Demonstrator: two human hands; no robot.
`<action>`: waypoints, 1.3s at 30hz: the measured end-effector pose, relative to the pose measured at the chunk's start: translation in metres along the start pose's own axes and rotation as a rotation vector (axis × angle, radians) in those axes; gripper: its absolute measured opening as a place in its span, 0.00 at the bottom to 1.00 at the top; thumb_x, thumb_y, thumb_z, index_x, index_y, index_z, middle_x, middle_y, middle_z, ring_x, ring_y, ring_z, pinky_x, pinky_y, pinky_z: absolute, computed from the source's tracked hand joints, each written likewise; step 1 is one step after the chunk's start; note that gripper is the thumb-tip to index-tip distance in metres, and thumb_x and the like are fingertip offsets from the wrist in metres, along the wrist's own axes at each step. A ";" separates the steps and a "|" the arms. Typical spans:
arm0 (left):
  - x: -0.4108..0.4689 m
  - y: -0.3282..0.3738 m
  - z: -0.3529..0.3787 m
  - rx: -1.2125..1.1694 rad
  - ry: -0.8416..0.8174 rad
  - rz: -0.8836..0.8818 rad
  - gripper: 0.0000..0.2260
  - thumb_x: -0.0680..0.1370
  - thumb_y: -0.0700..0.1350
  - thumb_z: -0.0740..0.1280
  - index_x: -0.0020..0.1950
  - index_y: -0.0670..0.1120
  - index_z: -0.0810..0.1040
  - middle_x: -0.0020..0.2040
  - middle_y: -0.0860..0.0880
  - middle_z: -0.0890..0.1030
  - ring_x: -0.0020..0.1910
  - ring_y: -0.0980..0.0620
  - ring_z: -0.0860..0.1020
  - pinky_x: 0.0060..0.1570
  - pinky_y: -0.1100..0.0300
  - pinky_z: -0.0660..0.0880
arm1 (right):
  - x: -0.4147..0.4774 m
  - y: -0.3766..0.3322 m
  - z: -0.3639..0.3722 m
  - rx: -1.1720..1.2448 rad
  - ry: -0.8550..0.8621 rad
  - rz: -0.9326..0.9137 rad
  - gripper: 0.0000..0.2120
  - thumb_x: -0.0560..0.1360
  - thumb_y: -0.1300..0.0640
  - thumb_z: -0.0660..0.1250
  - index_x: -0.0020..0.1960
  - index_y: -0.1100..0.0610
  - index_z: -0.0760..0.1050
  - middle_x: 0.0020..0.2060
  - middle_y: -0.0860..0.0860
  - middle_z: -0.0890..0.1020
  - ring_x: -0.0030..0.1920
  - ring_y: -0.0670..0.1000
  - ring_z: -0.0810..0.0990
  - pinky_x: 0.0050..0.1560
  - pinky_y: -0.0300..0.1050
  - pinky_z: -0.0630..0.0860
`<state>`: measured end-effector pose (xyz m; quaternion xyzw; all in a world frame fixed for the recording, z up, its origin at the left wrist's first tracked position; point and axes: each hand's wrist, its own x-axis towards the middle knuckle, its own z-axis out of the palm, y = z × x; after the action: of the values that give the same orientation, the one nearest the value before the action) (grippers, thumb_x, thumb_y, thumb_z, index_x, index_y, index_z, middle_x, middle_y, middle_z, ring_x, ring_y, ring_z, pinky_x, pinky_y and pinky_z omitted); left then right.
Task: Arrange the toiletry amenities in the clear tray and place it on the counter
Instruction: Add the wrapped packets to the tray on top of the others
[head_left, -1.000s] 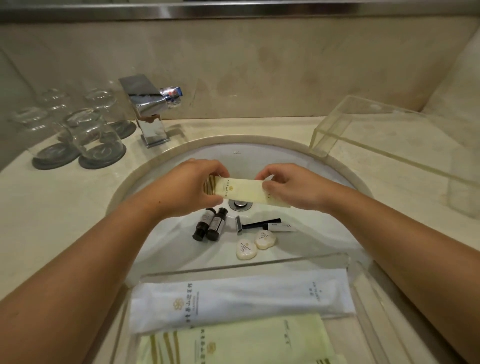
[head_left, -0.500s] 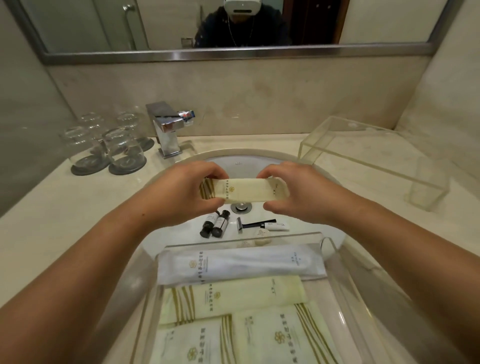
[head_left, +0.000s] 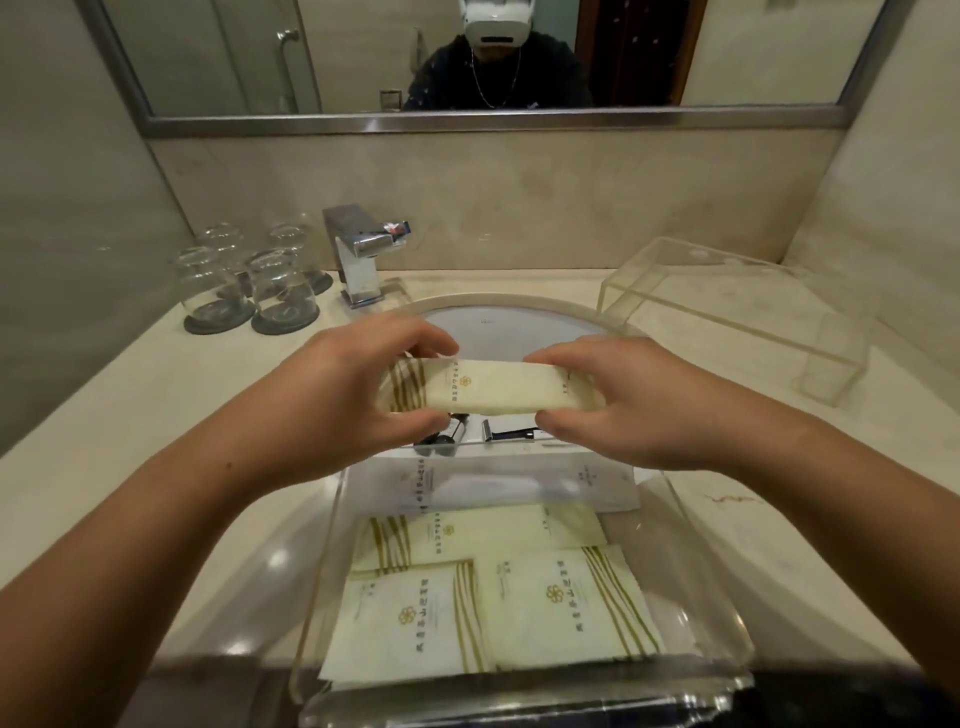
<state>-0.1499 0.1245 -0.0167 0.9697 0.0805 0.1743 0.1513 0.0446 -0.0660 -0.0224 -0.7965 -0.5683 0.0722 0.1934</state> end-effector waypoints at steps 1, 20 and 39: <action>-0.006 0.003 -0.001 -0.030 -0.003 -0.008 0.22 0.70 0.60 0.73 0.63 0.59 0.77 0.55 0.63 0.79 0.55 0.69 0.76 0.53 0.76 0.70 | -0.006 -0.002 0.001 -0.001 0.005 -0.016 0.25 0.75 0.43 0.69 0.72 0.42 0.71 0.63 0.40 0.77 0.64 0.42 0.74 0.58 0.35 0.67; -0.075 0.002 0.026 0.061 -0.165 0.036 0.14 0.72 0.68 0.66 0.54 0.66 0.75 0.57 0.66 0.71 0.59 0.59 0.72 0.56 0.59 0.74 | -0.053 -0.004 0.030 -0.095 -0.091 -0.173 0.20 0.73 0.37 0.69 0.64 0.35 0.71 0.57 0.32 0.68 0.61 0.37 0.66 0.60 0.39 0.72; -0.082 -0.003 0.031 -0.022 -0.181 -0.005 0.12 0.72 0.66 0.66 0.54 0.66 0.76 0.54 0.67 0.75 0.55 0.60 0.77 0.54 0.56 0.76 | -0.051 -0.010 0.040 -0.039 -0.131 -0.213 0.14 0.76 0.42 0.67 0.61 0.38 0.79 0.54 0.35 0.74 0.55 0.39 0.74 0.56 0.40 0.75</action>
<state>-0.2153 0.1024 -0.0709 0.9795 0.0668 0.0865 0.1692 0.0047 -0.1012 -0.0601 -0.7289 -0.6623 0.0920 0.1466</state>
